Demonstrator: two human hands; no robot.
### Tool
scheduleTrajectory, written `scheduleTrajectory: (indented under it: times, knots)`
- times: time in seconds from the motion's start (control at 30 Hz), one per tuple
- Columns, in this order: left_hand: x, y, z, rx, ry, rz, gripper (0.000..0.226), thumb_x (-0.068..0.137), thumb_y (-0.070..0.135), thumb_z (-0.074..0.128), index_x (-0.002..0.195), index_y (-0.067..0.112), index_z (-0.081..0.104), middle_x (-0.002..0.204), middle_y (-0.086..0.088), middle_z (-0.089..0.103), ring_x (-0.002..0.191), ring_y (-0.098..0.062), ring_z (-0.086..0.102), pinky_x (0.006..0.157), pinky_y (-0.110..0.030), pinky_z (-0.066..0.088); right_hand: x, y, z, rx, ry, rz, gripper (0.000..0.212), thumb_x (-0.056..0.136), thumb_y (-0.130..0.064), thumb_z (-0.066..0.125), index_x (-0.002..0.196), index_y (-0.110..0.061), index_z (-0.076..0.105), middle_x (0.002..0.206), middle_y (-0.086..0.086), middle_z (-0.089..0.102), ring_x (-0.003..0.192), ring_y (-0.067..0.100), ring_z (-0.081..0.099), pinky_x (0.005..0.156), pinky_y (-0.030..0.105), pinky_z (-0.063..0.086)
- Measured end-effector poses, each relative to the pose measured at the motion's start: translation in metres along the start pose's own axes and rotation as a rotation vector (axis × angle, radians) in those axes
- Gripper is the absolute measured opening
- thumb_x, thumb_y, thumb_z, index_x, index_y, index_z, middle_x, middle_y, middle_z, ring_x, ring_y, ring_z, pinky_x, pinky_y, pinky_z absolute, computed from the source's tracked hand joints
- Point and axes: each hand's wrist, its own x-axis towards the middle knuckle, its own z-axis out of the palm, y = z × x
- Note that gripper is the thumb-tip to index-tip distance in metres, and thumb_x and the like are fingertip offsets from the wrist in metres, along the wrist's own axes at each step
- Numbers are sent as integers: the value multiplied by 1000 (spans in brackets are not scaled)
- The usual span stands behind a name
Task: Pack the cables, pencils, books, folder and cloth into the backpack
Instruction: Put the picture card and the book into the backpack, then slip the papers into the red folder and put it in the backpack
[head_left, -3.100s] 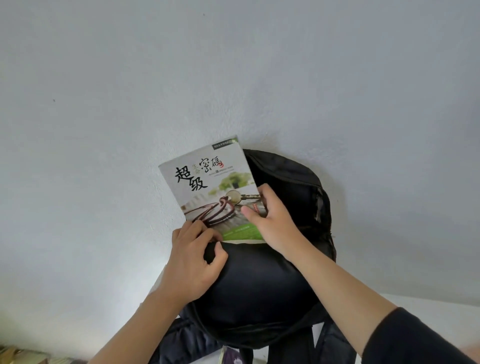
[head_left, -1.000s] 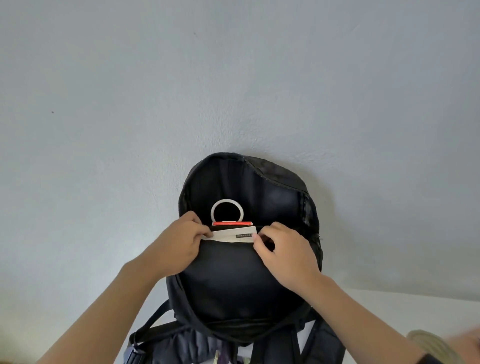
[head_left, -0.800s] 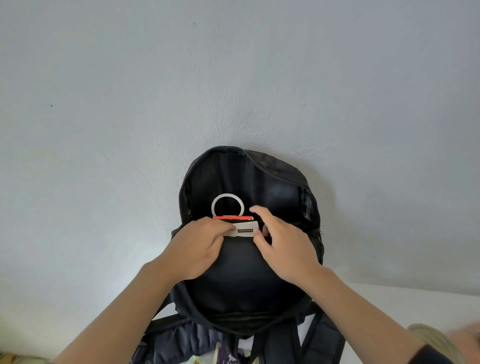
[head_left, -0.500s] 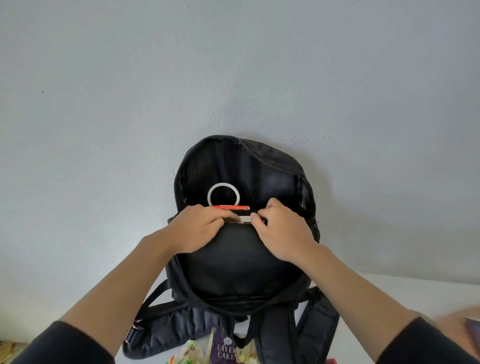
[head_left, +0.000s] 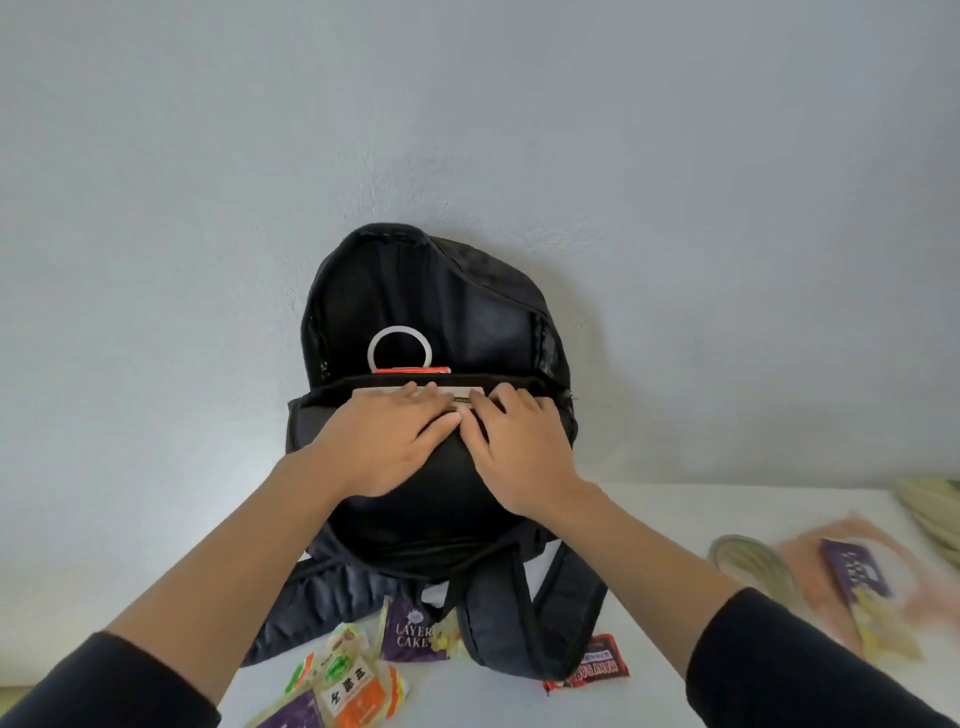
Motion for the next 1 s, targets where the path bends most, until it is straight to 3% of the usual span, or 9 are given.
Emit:
scheduleTrajectory:
  times: [0.1,0.23,0.37,0.47,0.57,0.67,0.77,0.87,1.0]
  knots:
    - [-3,2,10,-31,213,-59,77,95,59,7,142,26,58,142,3,63,136,-18,55,111,-40,45,-4,3,-4,84,-7,51,64,103,-53,19,124,-20,70,112,3,64,103,23,60,98,41,43]
    - [5,30,28,100,298,30,59,104,38,21,137,14,64,137,-4,67,133,-25,59,111,-48,45,-17,15,-4,180,42,-33,49,107,-41,28,126,-19,67,119,-1,70,111,18,62,107,38,42]
    - [15,63,32,-125,434,4,46,100,33,37,125,14,72,118,-2,76,108,-22,72,96,-39,53,-36,39,-9,340,111,-24,36,106,-28,46,133,-13,64,132,1,66,125,16,56,115,31,37]
    - [11,89,36,-293,498,71,36,95,30,50,124,20,69,116,6,73,107,-16,68,99,-34,47,-56,57,-20,469,78,27,35,104,-25,53,136,-16,62,141,-3,60,136,10,49,113,23,37]
    - [12,122,39,-530,493,118,24,97,22,60,119,25,68,118,12,69,115,-9,62,101,-33,48,-75,78,-42,614,132,124,15,103,-23,55,115,-19,64,105,-5,70,98,9,65,85,24,54]
    - [21,159,39,-746,439,86,22,95,11,66,112,26,70,110,18,68,108,-5,63,95,-27,48,-95,102,-68,747,178,254,8,103,-24,56,97,-28,53,70,-10,59,57,15,60,55,28,50]
    - [33,202,45,-941,348,22,21,97,11,64,100,31,70,103,20,70,97,-6,67,86,-22,50,-132,144,-89,795,165,347,14,102,-25,58,89,-27,56,64,-5,58,58,20,59,58,40,52]
    - [44,246,66,-1062,237,-8,25,98,12,65,91,35,70,100,15,72,84,-13,70,73,-20,53,-172,198,-101,881,171,486,22,102,-24,59,81,-29,57,61,-2,56,56,20,55,55,35,47]
    - [61,313,98,-1146,100,-33,33,95,3,67,88,35,72,95,8,73,77,-21,70,74,-32,51,-219,270,-108,906,154,581,24,102,-19,59,80,-28,59,63,5,59,54,24,56,56,44,50]
